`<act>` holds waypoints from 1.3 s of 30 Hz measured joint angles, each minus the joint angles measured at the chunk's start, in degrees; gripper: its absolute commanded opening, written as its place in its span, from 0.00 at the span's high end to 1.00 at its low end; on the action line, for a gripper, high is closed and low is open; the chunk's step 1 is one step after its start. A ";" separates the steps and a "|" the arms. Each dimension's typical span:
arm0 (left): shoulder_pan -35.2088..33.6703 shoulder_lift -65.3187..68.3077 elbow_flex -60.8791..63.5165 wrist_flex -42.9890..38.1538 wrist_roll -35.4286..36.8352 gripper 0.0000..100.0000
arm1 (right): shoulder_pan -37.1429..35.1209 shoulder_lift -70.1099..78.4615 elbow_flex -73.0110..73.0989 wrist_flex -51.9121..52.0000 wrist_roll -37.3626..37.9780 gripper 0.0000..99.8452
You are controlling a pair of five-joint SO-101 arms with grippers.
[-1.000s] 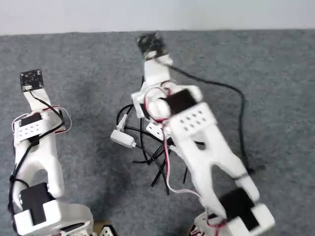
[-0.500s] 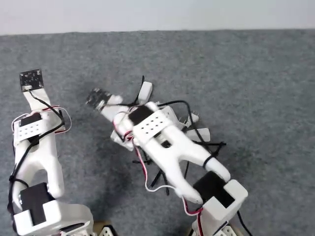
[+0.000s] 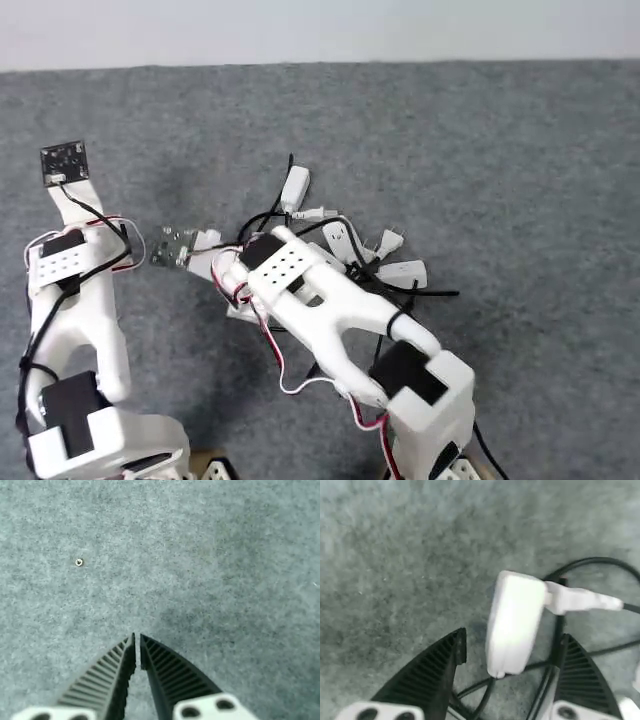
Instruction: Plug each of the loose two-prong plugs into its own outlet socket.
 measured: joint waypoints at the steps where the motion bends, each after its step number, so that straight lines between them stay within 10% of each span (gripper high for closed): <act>1: 0.00 0.00 0.00 0.00 0.00 0.98 | 0.09 0.70 0.00 -0.35 0.53 0.73; 10: 0.00 0.00 0.00 0.00 0.00 0.98 | 2.46 3.52 0.00 -8.00 1.32 1.00; 39: 0.00 0.00 0.00 0.00 0.00 0.98 | 15.82 -7.56 0.00 -5.98 9.41 0.99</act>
